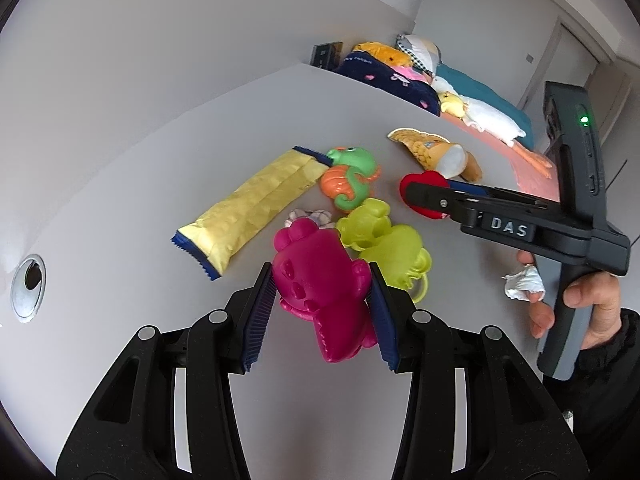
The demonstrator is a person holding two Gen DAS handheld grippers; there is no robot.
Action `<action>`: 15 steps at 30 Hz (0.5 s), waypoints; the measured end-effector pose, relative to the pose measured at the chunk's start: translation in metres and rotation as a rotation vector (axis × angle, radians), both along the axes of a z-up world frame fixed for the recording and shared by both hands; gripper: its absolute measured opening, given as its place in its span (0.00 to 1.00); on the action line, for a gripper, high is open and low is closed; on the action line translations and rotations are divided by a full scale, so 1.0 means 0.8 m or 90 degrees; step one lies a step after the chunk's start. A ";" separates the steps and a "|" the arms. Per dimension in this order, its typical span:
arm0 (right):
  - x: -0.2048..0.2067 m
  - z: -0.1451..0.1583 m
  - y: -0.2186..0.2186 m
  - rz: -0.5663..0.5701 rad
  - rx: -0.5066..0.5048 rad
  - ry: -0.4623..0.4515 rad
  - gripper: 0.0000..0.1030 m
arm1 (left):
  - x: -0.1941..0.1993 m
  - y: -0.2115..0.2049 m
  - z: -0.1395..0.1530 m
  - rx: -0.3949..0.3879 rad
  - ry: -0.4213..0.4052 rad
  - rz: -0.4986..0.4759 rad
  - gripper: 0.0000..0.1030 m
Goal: Collect trash
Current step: 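Grasp the red heart toy with the right gripper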
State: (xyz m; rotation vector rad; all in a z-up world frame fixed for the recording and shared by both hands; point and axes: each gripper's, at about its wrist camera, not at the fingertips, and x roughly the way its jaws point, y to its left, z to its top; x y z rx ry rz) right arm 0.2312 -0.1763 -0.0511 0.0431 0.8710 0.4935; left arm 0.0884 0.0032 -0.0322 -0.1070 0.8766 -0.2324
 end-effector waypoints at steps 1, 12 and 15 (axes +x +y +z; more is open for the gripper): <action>-0.003 0.002 -0.004 -0.002 0.002 -0.001 0.47 | 0.000 -0.004 0.001 0.003 -0.001 -0.001 0.44; -0.053 0.031 -0.054 -0.025 0.013 -0.027 0.47 | -0.014 -0.051 0.019 0.001 -0.020 -0.019 0.44; -0.066 0.036 -0.070 -0.032 0.015 -0.032 0.47 | -0.020 -0.070 0.025 0.002 -0.027 -0.032 0.44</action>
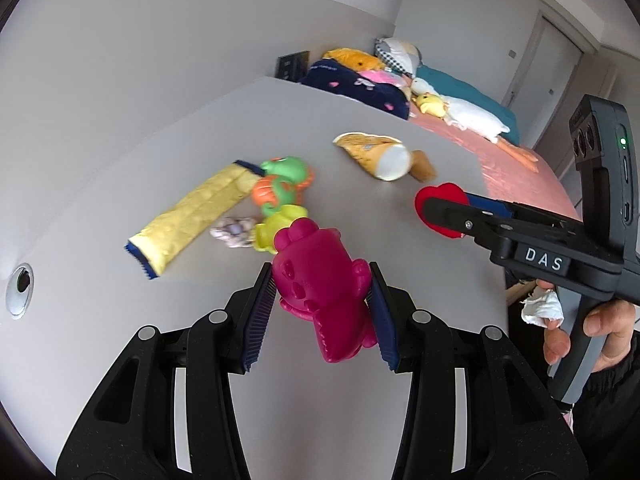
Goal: Collect trash
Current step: 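Grasp the red heart toy with the right gripper, then carry the pink toy and red heart over to the black trash bag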
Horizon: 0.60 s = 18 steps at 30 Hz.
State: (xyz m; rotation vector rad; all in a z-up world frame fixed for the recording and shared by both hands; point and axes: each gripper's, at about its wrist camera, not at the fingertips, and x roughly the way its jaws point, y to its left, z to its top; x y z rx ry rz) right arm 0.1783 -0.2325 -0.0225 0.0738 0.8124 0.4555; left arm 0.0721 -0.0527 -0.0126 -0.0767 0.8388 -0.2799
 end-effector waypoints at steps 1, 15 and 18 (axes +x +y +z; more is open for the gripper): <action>-0.005 0.002 -0.006 -0.004 0.001 -0.002 0.47 | -0.002 -0.004 0.002 0.001 -0.001 -0.003 0.44; -0.059 0.018 -0.082 -0.055 0.004 -0.025 0.47 | -0.021 -0.082 0.016 0.003 -0.015 -0.064 0.44; -0.069 0.019 -0.099 -0.067 0.004 -0.027 0.47 | -0.021 -0.097 0.016 0.005 -0.016 -0.079 0.44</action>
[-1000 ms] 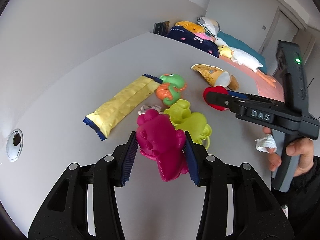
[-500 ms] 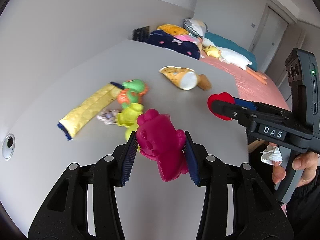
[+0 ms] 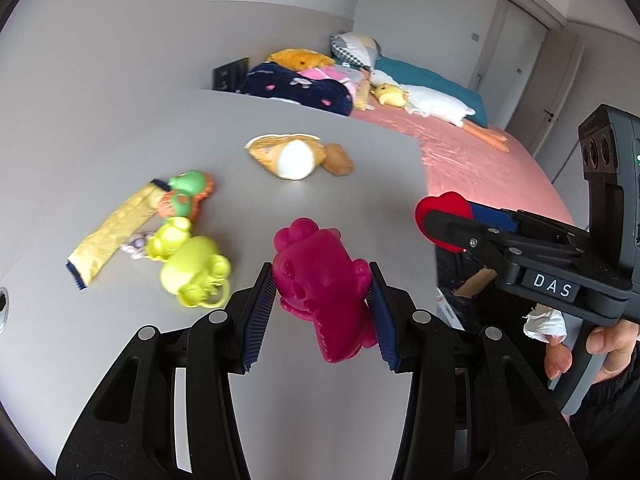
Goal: Collect trash
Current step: 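Carry the pink toy and red heart over to the black trash bag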
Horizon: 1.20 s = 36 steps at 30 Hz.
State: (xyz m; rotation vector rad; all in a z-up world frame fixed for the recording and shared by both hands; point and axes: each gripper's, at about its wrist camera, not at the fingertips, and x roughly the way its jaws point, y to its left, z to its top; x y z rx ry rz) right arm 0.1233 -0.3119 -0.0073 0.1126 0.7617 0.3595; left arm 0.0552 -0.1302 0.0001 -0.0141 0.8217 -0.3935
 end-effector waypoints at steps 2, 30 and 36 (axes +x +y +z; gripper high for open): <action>-0.006 0.001 -0.013 -0.010 0.001 -0.001 0.47 | -0.001 -0.014 0.000 0.001 -0.001 -0.012 0.44; -0.061 0.007 -0.172 -0.169 0.008 -0.011 0.47 | -0.015 -0.168 -0.006 0.019 0.012 -0.174 0.44; -0.075 0.009 -0.203 -0.213 0.006 -0.009 0.47 | -0.026 -0.199 -0.009 0.032 0.016 -0.214 0.44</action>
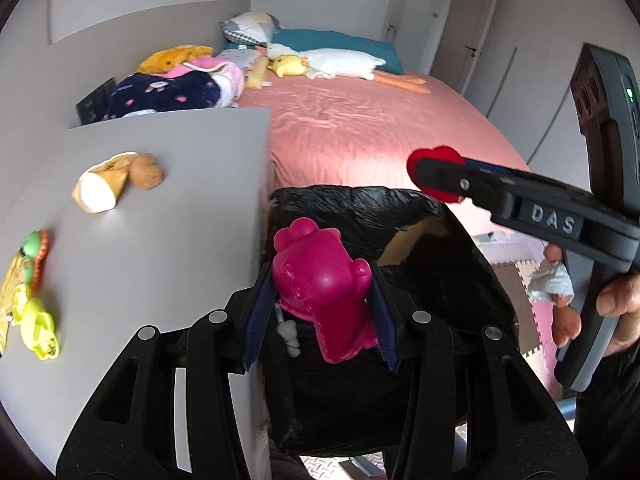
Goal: Collect trash
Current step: 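Carry the pink toy and red heart over to the black trash bag, then open both grippers to drop the items into the black bag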
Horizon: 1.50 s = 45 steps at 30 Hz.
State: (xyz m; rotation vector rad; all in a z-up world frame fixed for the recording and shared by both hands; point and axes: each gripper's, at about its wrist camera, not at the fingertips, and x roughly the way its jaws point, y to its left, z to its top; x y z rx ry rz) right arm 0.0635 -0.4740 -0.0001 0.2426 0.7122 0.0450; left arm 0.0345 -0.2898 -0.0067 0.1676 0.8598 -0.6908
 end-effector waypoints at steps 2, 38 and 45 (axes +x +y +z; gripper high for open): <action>-0.005 0.001 -0.012 -0.016 -0.001 0.001 0.47 | -0.002 -0.009 -0.002 -0.004 0.008 -0.017 0.44; 0.004 0.008 -0.004 -0.086 -0.014 -0.030 0.88 | 0.007 0.030 -0.005 0.017 -0.006 0.044 0.94; 0.030 -0.001 0.038 -0.040 -0.009 -0.023 0.88 | 0.016 0.070 -0.011 0.034 -0.009 0.093 0.94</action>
